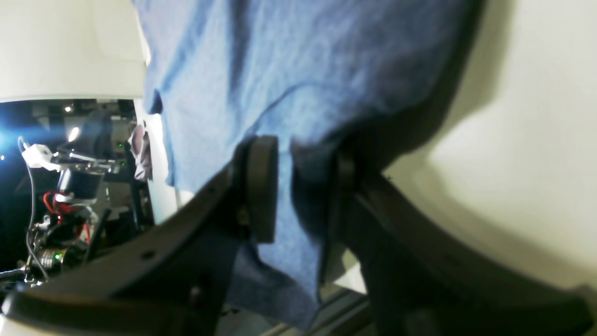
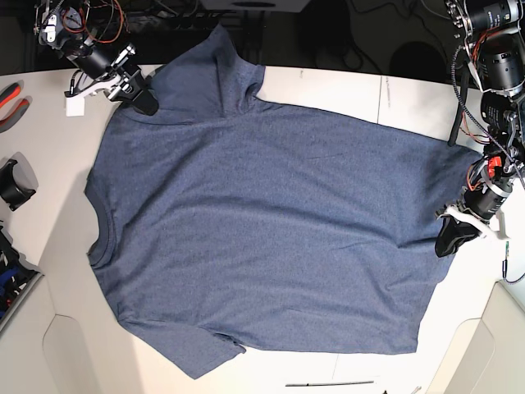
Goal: Layout the t-shirt on the table in an organized manner, then fold the t-shirt properly
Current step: 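Grasp the shoulder seam with the right gripper, left gripper moves to other shoulder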
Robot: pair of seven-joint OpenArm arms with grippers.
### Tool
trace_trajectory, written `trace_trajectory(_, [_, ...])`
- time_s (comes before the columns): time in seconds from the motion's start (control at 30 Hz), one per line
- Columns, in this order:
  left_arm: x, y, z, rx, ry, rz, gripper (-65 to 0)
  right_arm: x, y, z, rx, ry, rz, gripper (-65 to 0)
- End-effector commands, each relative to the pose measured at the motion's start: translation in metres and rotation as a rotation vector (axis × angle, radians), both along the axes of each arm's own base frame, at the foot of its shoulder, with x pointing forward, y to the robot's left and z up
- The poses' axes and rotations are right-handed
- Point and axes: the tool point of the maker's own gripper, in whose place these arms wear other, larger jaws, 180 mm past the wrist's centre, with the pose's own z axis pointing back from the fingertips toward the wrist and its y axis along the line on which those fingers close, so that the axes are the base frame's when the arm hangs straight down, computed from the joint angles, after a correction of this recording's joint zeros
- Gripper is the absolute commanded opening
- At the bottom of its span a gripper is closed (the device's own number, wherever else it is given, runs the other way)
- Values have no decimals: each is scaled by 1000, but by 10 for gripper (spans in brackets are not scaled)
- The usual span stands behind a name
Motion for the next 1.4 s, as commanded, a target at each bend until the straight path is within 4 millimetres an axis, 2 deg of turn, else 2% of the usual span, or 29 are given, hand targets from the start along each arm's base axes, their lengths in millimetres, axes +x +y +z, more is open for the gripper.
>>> trace_trajectory(0.0, [10,7,24,6,-74,5,-587,-12,-1,-8,-29,55,44,-469])
trace_trajectory(0.07, [10,7,24,5,-74,5,-587,-13,0,-8,-27,59,48,-509])
trace_trajectory(0.13, [10,7,24,5,-74,5,-587,-13,0,-8,-26,59,52,-635])
trace_trajectory(0.17, [10,7,24,5,-75,5,-587,-13,1,-8,-26,54,56,-650])
trace_trajectory(0.33, [10,15,28,3,-86,26,-587,-14,1,-7,-26,54,61,-650])
trace_trajectory(0.47, [1,44,35,-13,-107,115,-587,-14,1,-7,-25,56,64,-650])
trace_trajectory(0.57, [-17,69,33,-76,-88,191,-587,-16,2,-8,-21,62,74,-650])
trace_trajectory(0.7, [-49,93,18,-120,-33,268,-586,-14,3,-6,-23,57,76,-650])
trace_trajectory(0.73, [-58,98,13,-121,-16,279,-565,-14,3,-5,-24,55,77,-650])
trace_trajectory(0.77, [-67,101,8,-115,6,285,-511,-13,3,-5,-24,52,78,-650])
trace_trajectory(0.83, [-84,104,-5,-99,59,284,-391,-12,2,-4,-26,49,79,-650])
trace_trajectory(0.87, [-92,104,-11,-95,83,284,-362,-12,2,-4,-27,49,79,-650])
trace_trajectory(1.0, [-115,113,-30,-165,173,367,-357,-12,3,-3,-19,50,84,-650])
trace_trajectory(1.17, [-111,101,-28,-297,170,357,-357,-12,6,-1,3,51,84,-650])
trace_trajectory(1.37, [-123,108,-53,-314,250,423,-357,-13,6,-1,3,51,85,-650])
